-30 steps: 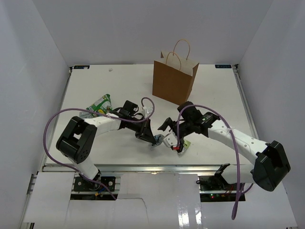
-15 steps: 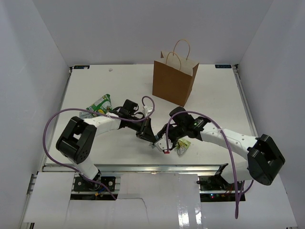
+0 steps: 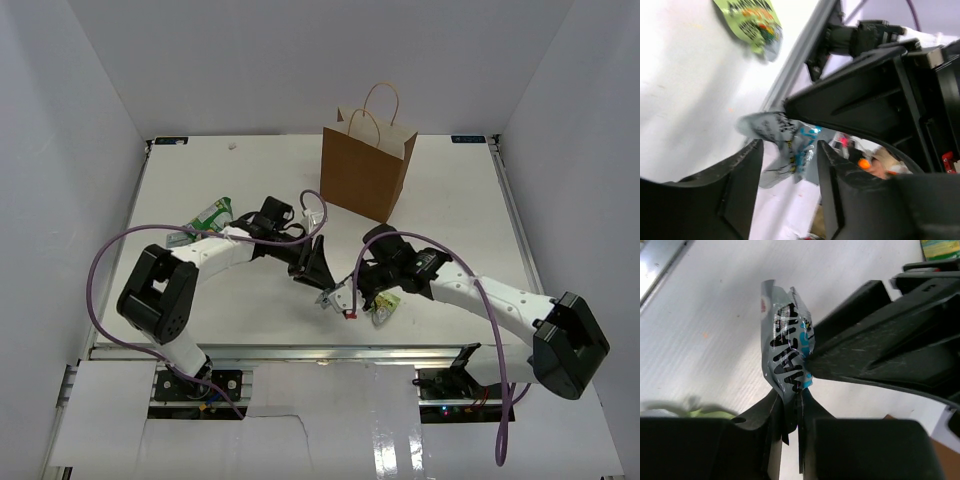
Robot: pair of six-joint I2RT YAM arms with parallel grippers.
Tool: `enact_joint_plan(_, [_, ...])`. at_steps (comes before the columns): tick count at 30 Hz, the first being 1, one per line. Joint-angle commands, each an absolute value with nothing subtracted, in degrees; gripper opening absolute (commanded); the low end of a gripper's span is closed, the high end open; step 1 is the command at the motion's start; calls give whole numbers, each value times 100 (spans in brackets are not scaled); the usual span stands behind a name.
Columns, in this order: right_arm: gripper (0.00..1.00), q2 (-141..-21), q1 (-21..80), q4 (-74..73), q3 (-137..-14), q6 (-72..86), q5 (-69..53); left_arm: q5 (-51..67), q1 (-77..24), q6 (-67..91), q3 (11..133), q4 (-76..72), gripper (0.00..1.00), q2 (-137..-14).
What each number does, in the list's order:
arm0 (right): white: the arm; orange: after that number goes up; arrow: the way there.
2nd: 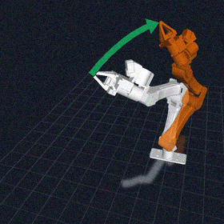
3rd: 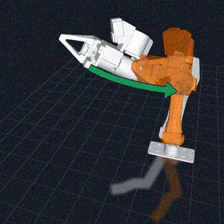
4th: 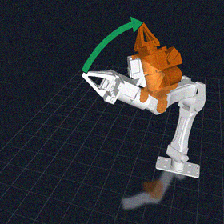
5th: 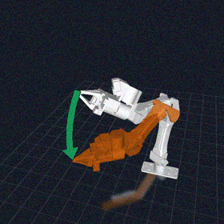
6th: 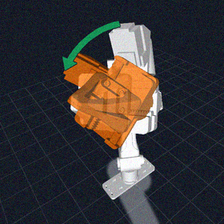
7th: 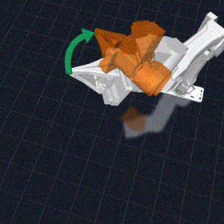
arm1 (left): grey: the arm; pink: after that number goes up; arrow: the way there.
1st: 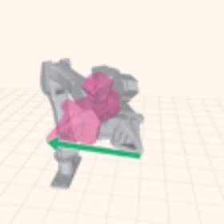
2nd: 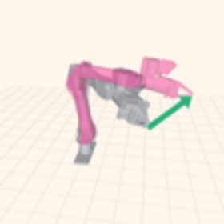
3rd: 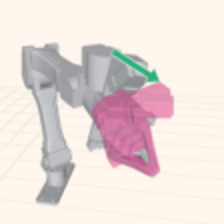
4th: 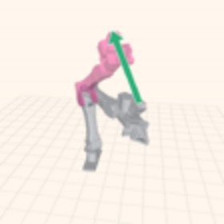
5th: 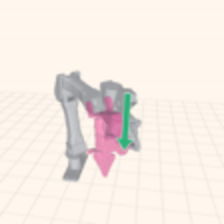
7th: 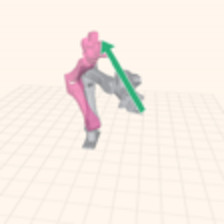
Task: Place the snacks into the paper bag
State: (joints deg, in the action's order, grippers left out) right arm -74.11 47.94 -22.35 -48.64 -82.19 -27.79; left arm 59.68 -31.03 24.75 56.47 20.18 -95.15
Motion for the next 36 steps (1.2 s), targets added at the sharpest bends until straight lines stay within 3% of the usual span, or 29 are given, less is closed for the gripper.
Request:
enact_joint_plan(1, [8,-7032,4712,-2373,-4650,-7692,-3128,5187,-3015,2127,6213,2267,60,-8913])
enact_joint_plan(4, [8,-6760,4073,-2364,-4597,-7244,-3506,4118,-2971,1996,6538,2460,79,-8281])
enact_joint_plan(7, [8,-6558,3544,-2259,-4781,-6349,-4042,3055,-2953,1907,6688,2566,89,-7666])
enact_joint_plan(13, [8,-6425,2340,-942,-6069,-2526,-3814,2040,-2953,2134,6189,2373,98,-6699])
enact_joint_plan(15, [8,-6521,2040,-530,-6484,-1126,-3141,1776,-2953,2302,6047,2294,98,-6514])
enact_joint_plan(22, [8,-7241,1284,-70,-7812,1070,-2162,1063,-2953,3251,5749,1996,98,-5846])
enact_joint_plan(33, [8,-9025,1195,-97,-9000,598,-2215,2215,-3102,4816,4711,1011,95,-6117])
enact_joint_plan(34, [9,-9052,1195,-97,-8956,537,-2206,2171,-3163,4990,4667,1011,95,-6222])
enact_joint_plan(36, [21,-9105,1195,-105,-8895,370,-2189,1978,-3392,5167,4641,984,94,-6336])
